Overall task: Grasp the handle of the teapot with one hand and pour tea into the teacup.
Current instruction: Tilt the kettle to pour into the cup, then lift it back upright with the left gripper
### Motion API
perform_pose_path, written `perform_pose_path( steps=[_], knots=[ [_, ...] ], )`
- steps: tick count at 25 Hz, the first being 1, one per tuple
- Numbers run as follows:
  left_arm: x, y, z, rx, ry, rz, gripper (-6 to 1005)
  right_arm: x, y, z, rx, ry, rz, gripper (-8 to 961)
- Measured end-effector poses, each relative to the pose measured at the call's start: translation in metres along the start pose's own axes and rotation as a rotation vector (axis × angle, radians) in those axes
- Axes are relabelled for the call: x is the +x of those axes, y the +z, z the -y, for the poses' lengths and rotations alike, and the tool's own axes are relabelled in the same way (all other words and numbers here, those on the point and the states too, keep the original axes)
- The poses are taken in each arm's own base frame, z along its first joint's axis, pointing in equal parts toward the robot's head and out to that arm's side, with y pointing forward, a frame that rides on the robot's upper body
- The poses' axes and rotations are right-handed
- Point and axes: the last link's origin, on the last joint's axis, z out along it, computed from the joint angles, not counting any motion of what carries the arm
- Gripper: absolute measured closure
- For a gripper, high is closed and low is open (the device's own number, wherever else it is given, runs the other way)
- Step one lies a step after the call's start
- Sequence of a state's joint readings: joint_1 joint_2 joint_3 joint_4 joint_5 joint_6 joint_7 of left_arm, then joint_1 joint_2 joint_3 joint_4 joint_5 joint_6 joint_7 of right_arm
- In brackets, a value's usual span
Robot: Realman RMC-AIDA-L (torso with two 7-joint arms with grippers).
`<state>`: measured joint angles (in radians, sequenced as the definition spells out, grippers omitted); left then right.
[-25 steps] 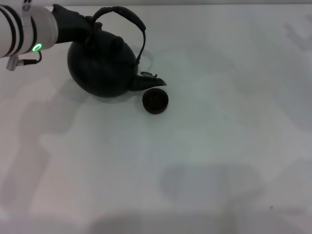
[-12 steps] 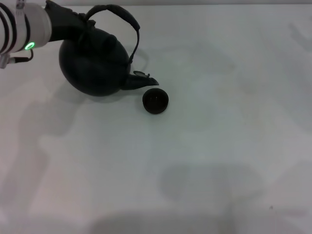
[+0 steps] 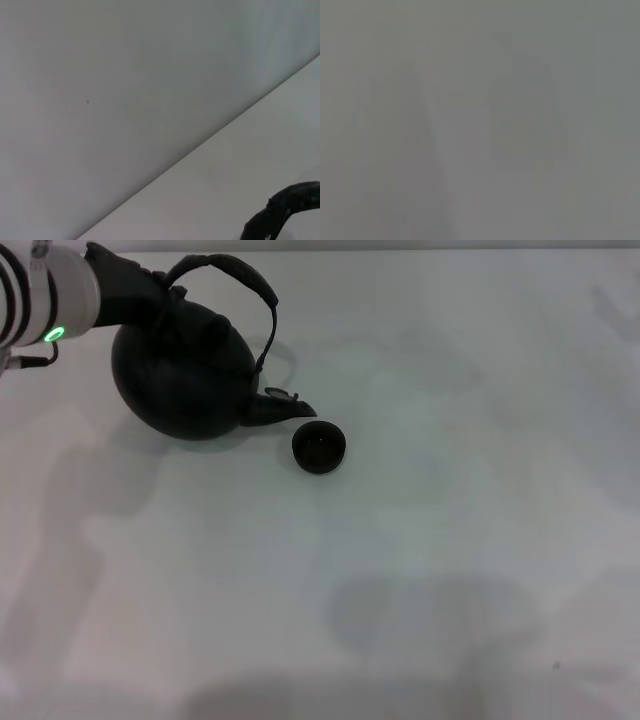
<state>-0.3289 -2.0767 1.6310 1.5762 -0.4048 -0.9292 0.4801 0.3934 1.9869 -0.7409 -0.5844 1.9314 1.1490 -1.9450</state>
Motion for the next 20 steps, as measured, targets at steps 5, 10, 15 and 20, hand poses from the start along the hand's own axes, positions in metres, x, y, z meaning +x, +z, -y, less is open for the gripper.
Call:
perform_pose_path(
  steps=[5, 10, 15, 20],
  knots=[
    [0.002, -0.002, -0.001, -0.009, 0.006, 0.013, 838, 0.000, 0.002, 0.000, 0.004, 0.000, -0.003, 96],
    [0.006, -0.003, -0.003, -0.016, 0.014, 0.016, 839, 0.001, 0.003, 0.001, 0.011, -0.002, -0.007, 96],
    [0.009, -0.005, -0.003, -0.014, 0.034, 0.030, 839, 0.001, 0.004, 0.002, 0.020, -0.004, -0.013, 96],
    [0.011, -0.005, -0.005, -0.014, 0.047, 0.048, 838, 0.002, 0.004, 0.002, 0.023, -0.005, -0.016, 96]
  ],
)
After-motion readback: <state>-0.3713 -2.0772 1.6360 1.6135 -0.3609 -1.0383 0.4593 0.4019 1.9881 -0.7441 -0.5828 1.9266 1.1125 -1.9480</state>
